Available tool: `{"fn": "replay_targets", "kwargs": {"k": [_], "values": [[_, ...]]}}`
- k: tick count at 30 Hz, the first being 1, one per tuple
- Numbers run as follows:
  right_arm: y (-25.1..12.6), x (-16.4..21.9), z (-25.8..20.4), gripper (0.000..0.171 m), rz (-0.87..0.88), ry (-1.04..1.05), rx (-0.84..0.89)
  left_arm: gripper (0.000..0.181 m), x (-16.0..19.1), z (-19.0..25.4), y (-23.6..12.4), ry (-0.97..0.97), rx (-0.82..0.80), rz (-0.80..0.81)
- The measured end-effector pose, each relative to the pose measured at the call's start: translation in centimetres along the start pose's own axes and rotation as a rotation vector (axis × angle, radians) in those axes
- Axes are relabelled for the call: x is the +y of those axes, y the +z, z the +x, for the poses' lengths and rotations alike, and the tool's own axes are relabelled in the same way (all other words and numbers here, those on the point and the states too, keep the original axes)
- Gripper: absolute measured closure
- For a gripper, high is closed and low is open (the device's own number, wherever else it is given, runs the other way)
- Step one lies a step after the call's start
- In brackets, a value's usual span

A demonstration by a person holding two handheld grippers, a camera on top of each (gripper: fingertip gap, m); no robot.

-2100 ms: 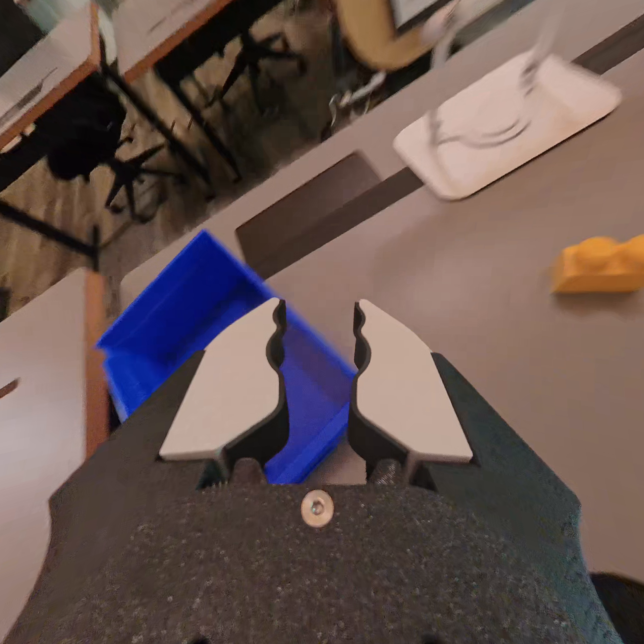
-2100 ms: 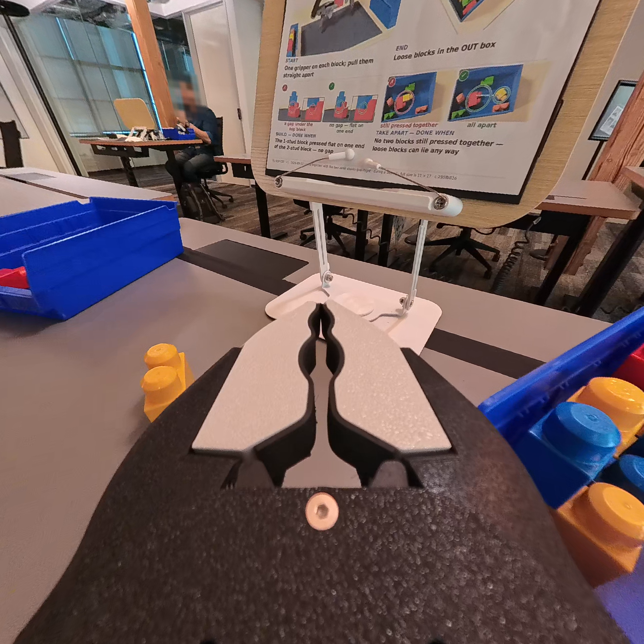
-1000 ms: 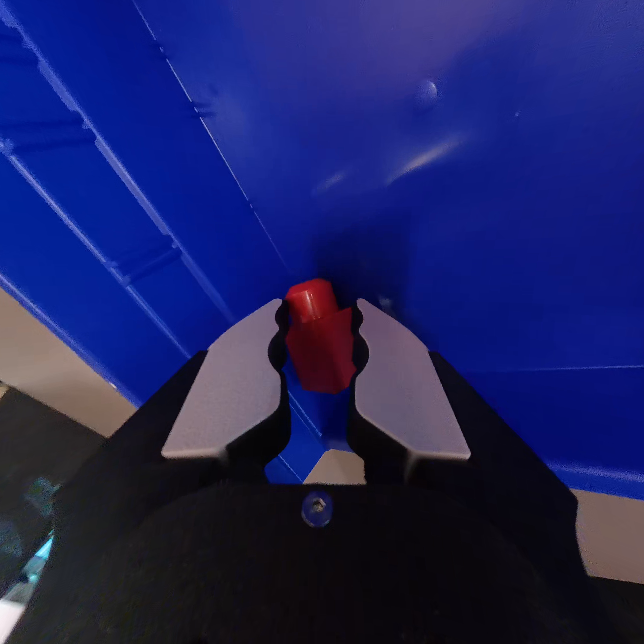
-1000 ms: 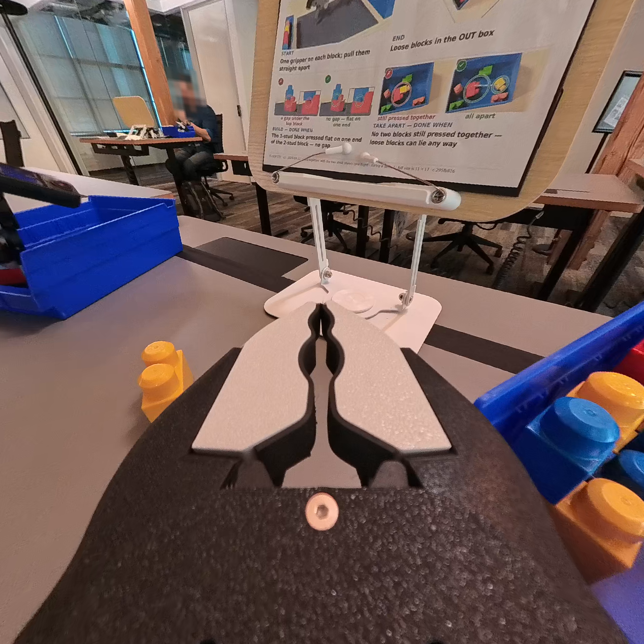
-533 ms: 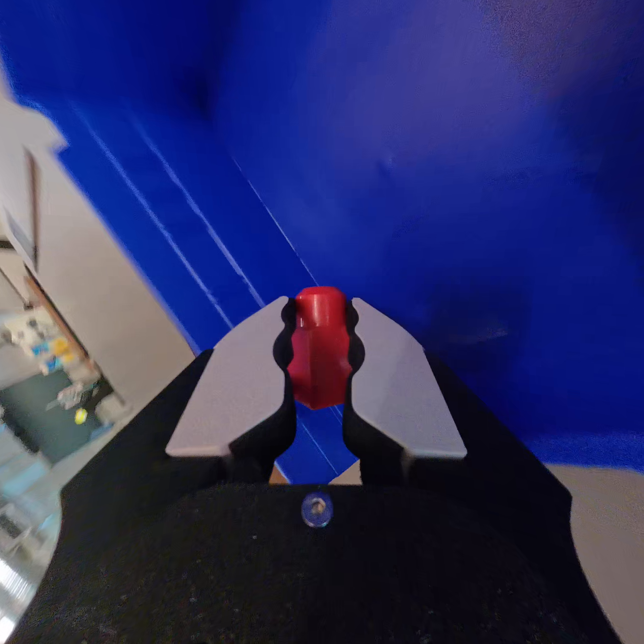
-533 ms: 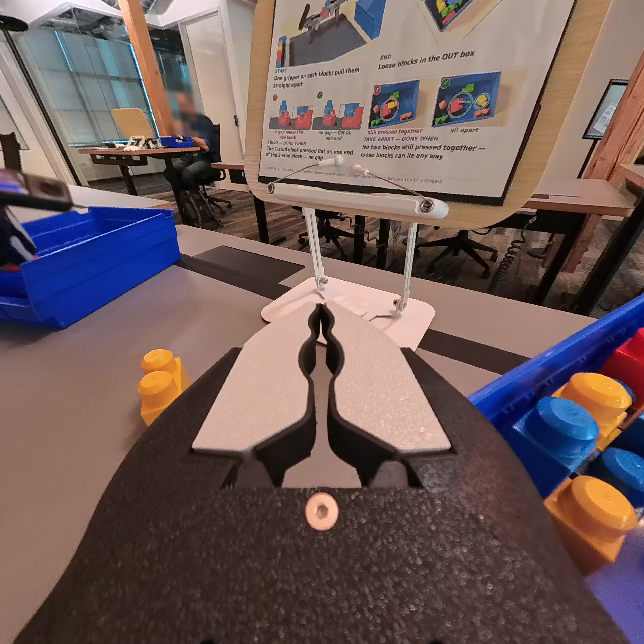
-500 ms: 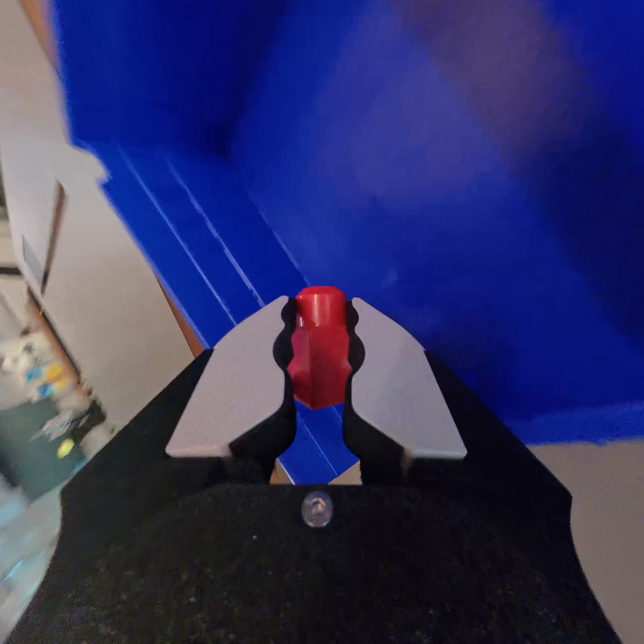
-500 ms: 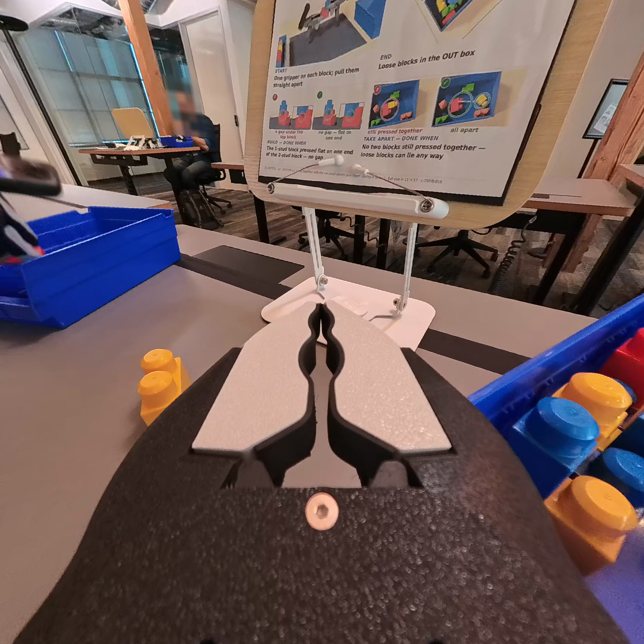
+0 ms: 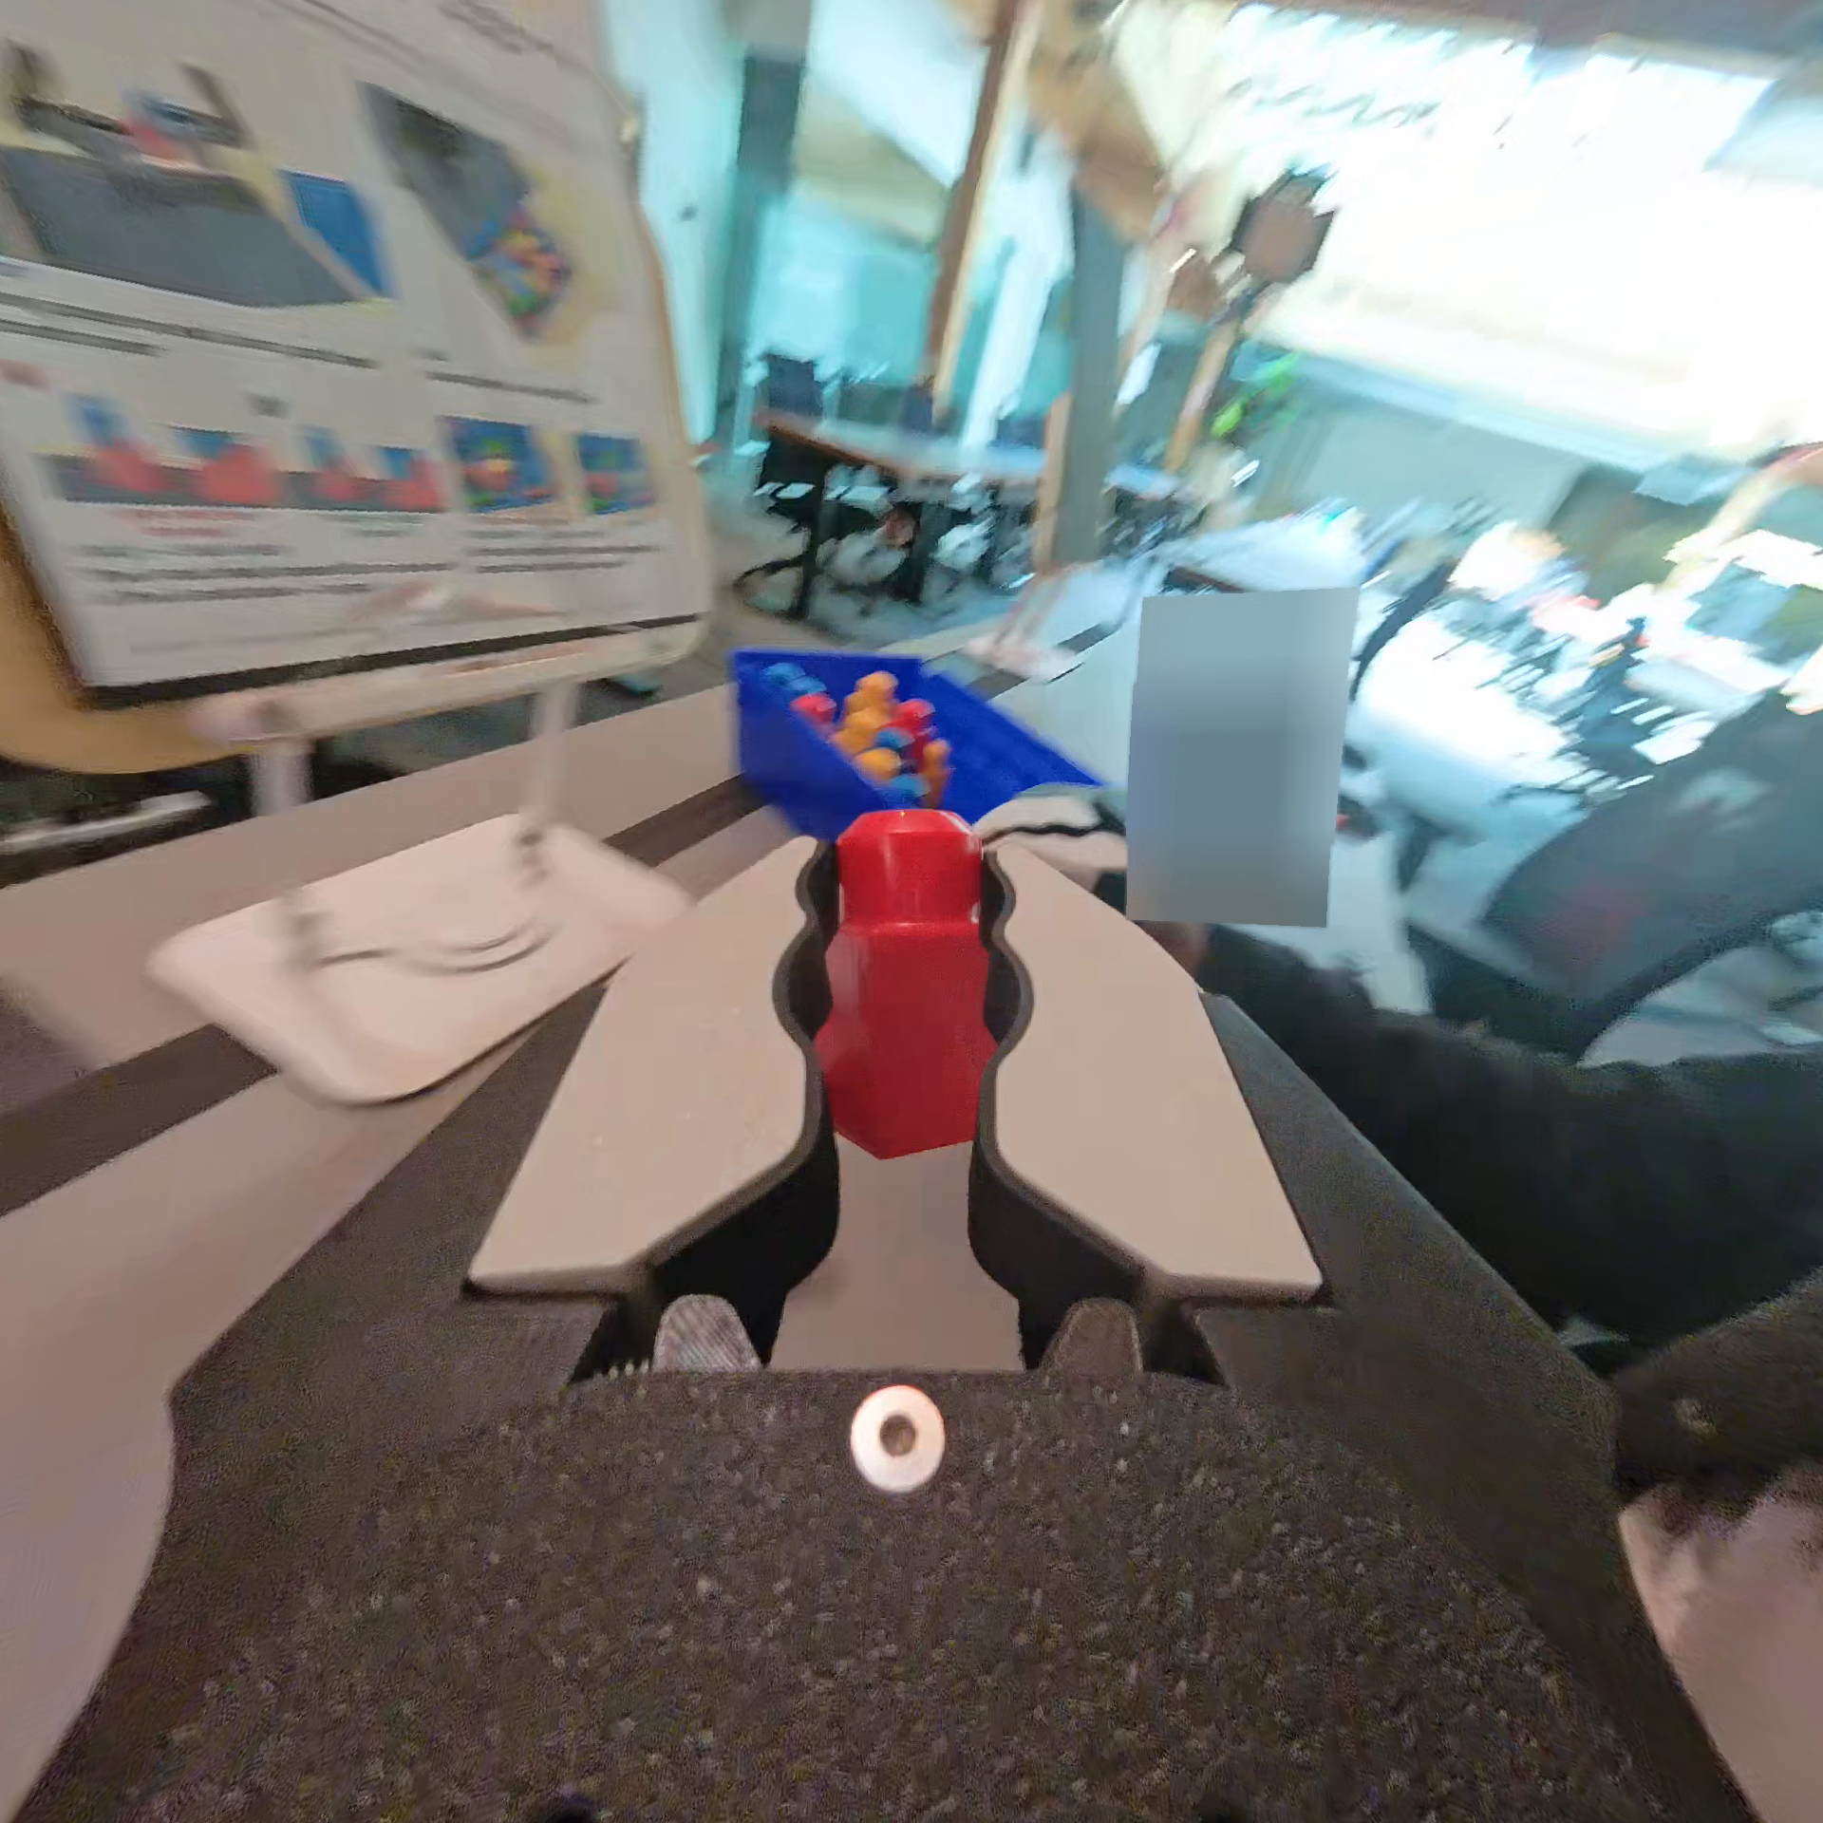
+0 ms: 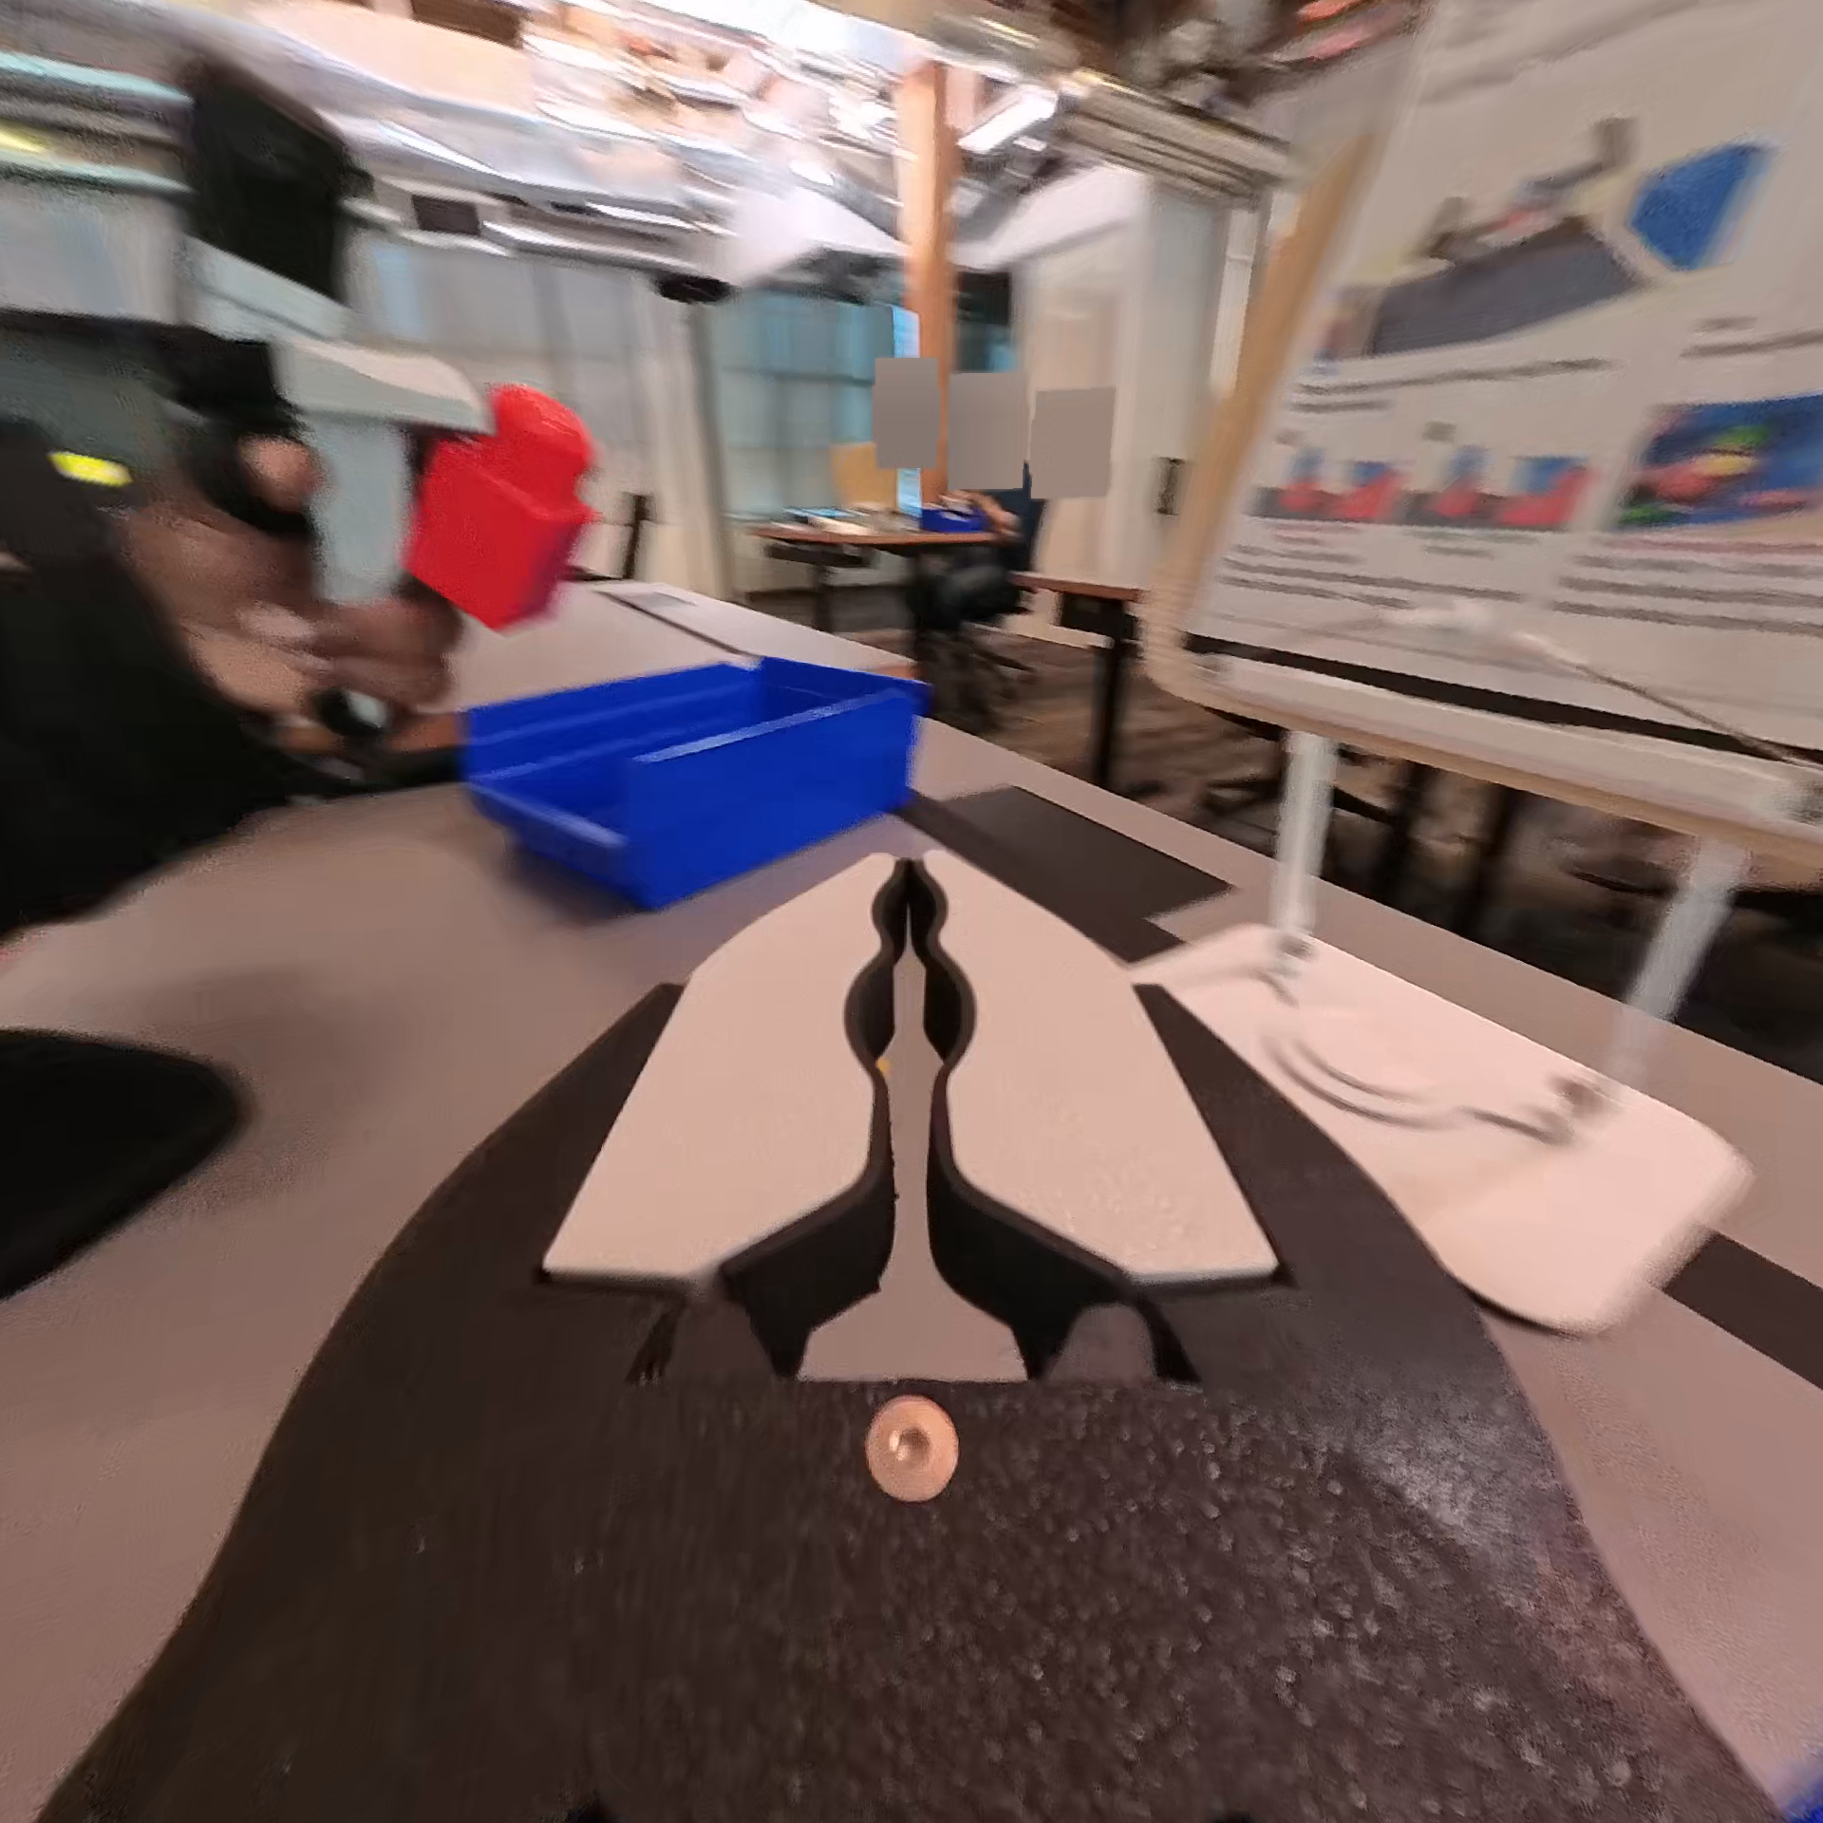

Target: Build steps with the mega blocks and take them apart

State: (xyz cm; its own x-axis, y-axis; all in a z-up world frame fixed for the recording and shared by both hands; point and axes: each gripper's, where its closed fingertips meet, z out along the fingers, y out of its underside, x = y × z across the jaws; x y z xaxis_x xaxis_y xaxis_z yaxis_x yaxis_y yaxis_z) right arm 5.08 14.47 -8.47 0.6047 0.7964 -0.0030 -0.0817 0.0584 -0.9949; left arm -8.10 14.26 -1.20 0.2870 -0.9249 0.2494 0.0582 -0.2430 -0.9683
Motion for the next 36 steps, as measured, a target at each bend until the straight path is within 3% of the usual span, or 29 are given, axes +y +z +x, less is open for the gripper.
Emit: {"fn": "replay_targets", "kwargs": {"k": [4,7,9,13,23,26,28,32,36], "values": [[1.0,0.2,-6.1,0.171,-0.036,0.086,-0.323,0.154,2.6,2.8,2.7,-0.096,0.171,0.172],[1.8,0.5,-8.7,0.154,-0.038,0.177,-0.453,0.153,4.8,3.2,3.8,-0.163,0.258,0.272],[2.2,0.9,-9.3,0.143,-0.041,0.234,-0.486,0.153,6.5,4.0,4.4,-0.237,0.340,0.253],[2.5,2.5,-10.5,0.131,-0.110,0.251,-0.552,0.153,8.0,5.5,4.9,-0.192,0.386,0.209],[2.3,3.3,-10.1,0.133,-0.174,0.197,-0.524,0.154,8.7,5.2,4.4,-0.082,0.339,0.147],[1.7,3.5,-7.8,0.135,-0.207,0.127,-0.424,0.158,9.4,3.5,4.3,-0.008,0.235,0.104],[1.2,4.1,-5.3,0.136,-0.249,0.063,-0.308,0.181,10.0,1.9,4.2,0.068,0.123,0.080],[0.0,6.9,-1.4,0.136,-0.379,-0.034,-0.147,0.181,10.0,-0.3,3.8,0.088,0.018,0.072],[0.2,8.7,-0.5,0.136,-0.406,-0.025,-0.118,0.181,10.8,-1.5,3.7,0.103,-0.039,0.027]]}}
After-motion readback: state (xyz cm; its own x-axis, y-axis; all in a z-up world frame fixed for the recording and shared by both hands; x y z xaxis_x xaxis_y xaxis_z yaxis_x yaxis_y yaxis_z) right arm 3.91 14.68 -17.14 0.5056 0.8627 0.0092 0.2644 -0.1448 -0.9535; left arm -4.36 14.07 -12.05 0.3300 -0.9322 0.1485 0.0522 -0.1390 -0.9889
